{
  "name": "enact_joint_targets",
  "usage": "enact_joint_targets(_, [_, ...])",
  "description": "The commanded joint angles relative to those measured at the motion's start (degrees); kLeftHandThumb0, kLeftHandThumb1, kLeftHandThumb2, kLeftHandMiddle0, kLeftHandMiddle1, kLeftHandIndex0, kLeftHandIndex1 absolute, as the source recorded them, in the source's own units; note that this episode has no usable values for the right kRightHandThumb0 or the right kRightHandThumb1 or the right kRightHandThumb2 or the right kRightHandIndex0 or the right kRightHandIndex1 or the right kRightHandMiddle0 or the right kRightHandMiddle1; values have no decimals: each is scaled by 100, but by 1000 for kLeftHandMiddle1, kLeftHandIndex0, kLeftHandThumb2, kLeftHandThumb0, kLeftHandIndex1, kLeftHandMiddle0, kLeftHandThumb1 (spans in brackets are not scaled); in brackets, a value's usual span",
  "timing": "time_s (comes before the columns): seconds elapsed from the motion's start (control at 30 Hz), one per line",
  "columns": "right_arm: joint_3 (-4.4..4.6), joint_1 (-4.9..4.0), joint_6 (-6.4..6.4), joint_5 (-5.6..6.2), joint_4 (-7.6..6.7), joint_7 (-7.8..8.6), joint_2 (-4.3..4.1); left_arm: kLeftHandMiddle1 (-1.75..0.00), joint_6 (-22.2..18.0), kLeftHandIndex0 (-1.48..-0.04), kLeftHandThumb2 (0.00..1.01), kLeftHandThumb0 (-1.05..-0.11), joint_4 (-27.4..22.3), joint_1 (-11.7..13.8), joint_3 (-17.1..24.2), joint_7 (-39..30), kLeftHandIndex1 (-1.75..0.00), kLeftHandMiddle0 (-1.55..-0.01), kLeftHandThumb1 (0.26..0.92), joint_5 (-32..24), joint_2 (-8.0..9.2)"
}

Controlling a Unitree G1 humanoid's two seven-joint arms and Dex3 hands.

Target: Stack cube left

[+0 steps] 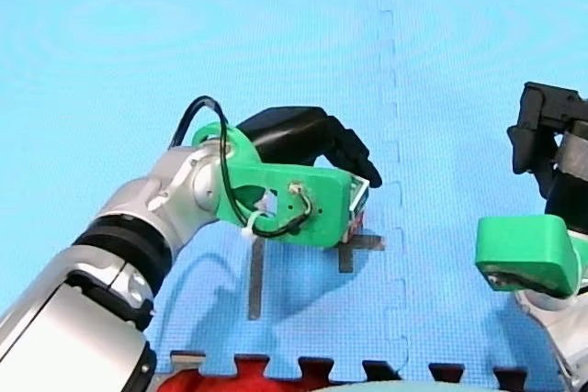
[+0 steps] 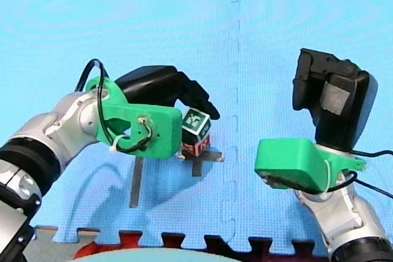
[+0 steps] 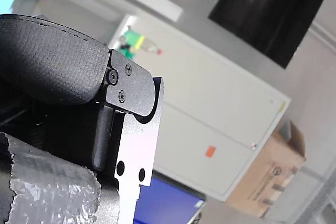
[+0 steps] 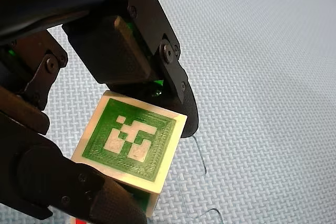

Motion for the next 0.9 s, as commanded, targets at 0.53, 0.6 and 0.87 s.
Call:
enact_joint_targets(0.53, [23, 85, -20, -76, -34, -135, 24, -1715, 138, -1327, 1, -482, 96, -80, -42, 123, -3, -866, 796, 92, -57])
enact_joint_targets(0.6, [16, 100, -28, -55, -42, -120, 24, -1717, 177, -1326, 1, -489, 103, -97, -38, 127, -2, -864, 796, 97, -64])
enact_joint_targets(0.87, [-9, 106, -59, 19, -21, -67, 11, -1695, 239, -1331, 0, -496, 166, -161, 9, 127, -4, -870, 796, 77, -76])
